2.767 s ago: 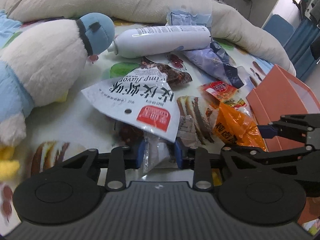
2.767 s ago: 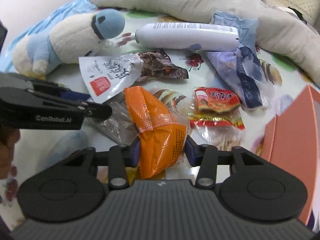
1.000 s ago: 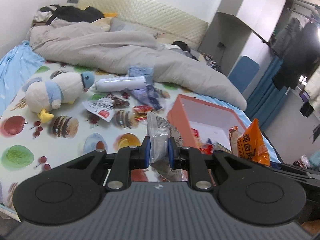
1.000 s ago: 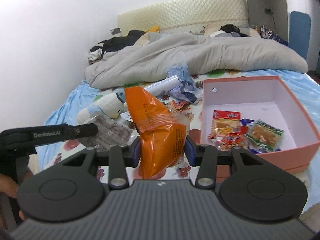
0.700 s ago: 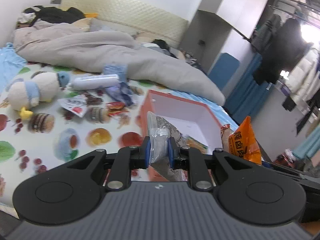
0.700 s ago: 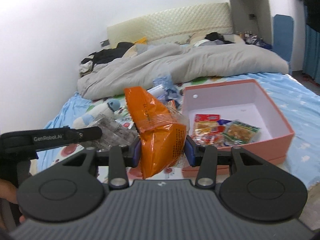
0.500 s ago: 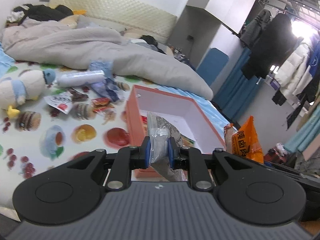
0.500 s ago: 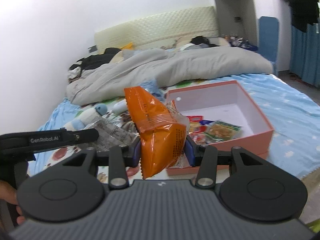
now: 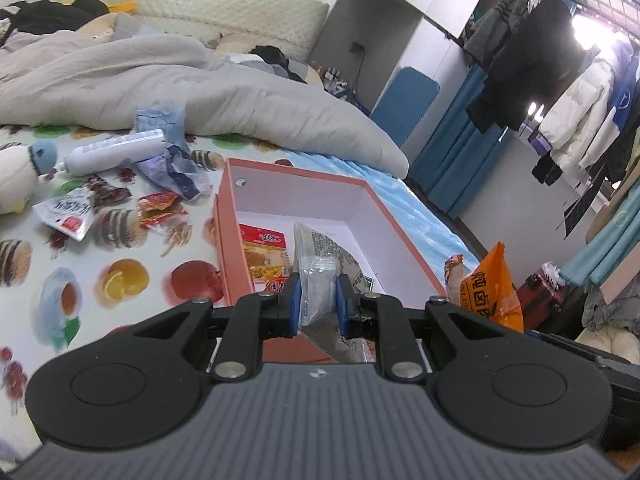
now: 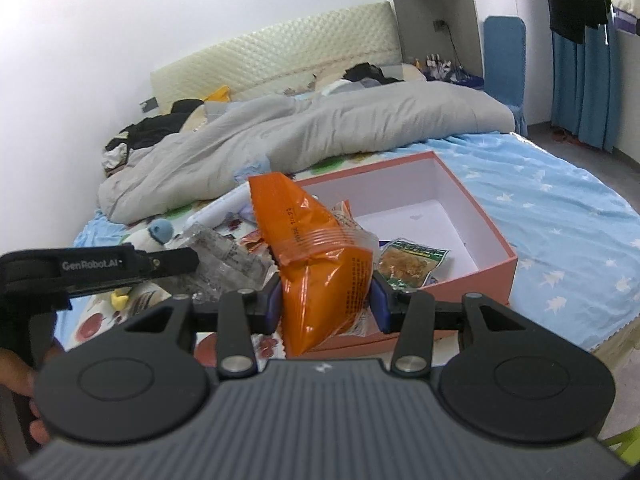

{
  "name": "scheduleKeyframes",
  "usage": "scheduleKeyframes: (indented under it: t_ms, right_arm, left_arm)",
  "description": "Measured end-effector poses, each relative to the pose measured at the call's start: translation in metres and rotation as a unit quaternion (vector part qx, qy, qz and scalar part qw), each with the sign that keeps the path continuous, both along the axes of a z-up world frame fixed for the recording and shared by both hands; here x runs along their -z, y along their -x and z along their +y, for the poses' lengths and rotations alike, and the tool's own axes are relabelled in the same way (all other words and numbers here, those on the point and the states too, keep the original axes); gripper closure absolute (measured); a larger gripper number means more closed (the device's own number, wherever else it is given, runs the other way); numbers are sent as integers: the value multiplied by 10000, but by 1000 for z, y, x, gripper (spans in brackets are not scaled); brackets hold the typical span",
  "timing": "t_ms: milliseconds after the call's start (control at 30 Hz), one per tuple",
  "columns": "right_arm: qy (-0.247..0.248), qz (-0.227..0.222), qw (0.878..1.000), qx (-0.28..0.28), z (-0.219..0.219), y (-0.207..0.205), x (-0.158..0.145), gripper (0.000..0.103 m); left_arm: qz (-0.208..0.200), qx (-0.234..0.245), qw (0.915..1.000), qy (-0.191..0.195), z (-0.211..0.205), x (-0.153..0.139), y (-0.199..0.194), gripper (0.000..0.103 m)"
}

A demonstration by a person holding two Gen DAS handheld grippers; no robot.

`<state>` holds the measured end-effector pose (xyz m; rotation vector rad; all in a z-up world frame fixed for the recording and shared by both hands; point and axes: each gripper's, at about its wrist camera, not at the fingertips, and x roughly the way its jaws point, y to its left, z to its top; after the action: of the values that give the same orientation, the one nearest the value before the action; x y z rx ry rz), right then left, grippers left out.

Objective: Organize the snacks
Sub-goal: 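Lift both held bags and carry them over the pink box, then open both tools to release the clear and orange bags into the box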

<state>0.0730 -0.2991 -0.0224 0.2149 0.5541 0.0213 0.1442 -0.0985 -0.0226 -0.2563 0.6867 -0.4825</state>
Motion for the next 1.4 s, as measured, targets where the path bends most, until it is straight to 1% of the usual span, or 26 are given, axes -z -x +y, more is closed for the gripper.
scheduleKeyframes:
  t_ms: [167, 233, 367, 467, 600, 700, 767, 833, 867, 900, 933, 967, 1033, 1100, 1233, 1400]
  right_arm:
    - [3, 101, 9999, 59, -19, -36, 8, 56]
    - [-20, 161, 9998, 74, -28, -52, 15, 56]
    - [-42, 320, 9994, 118, -38, -84, 33, 56]
    - [-69, 356, 9992, 182, -45, -101, 42, 56]
    - [-42, 552, 9982, 248, -58, -122, 58, 56]
    - [14, 651, 9974, 296, -65, -129, 66, 56]
    - [-13, 697, 9970, 337, -69, -132, 70, 54]
    - [-100, 732, 9964, 419, -73, -133, 72, 47]
    - [-123, 753, 9960, 473, -75, -133, 74, 44]
    - [-112, 775, 9955, 526, -75, -133, 74, 36]
    - [-81, 792, 9953, 555, -75, -133, 75, 33]
    - [-50, 797, 9953, 553, -76, -133, 74, 33]
    - [-19, 767, 9954, 567, -77, -131, 72, 33]
    - [-62, 713, 9956, 612, -77, -126, 67, 33]
    - [-168, 587, 9962, 616, -76, -111, 55, 33]
    - [-152, 434, 9975, 532, -67, -84, 42, 33]
  left_arm:
    - [131, 69, 9999, -28, -22, 11, -50, 82]
    - [123, 105, 9999, -37, -32, 18, -71, 82]
    - [327, 254, 9989, -222, -53, 38, -111, 82]
    - [368, 363, 9978, -403, -67, 51, -133, 82]
    - [401, 498, 9964, -556, -82, 67, -155, 82]
    - [490, 548, 9955, -592, -89, 78, -166, 82]
    - [529, 584, 9952, -586, -92, 82, -169, 82]
    - [470, 630, 9949, -636, -96, 83, -169, 81]
    - [464, 672, 9946, -641, -97, 83, -168, 77]
    - [478, 696, 9944, -636, -98, 83, -167, 75]
    - [492, 701, 9944, -616, -99, 81, -165, 69]
    - [499, 683, 9944, -636, -99, 80, -164, 60]
    - [419, 733, 9939, -712, -99, 76, -158, 53]
    - [367, 708, 9937, -784, -96, 72, -152, 53]
    - [313, 580, 9950, -750, -83, 58, -139, 53]
    - [83, 478, 9962, -723, -68, 33, -109, 53]
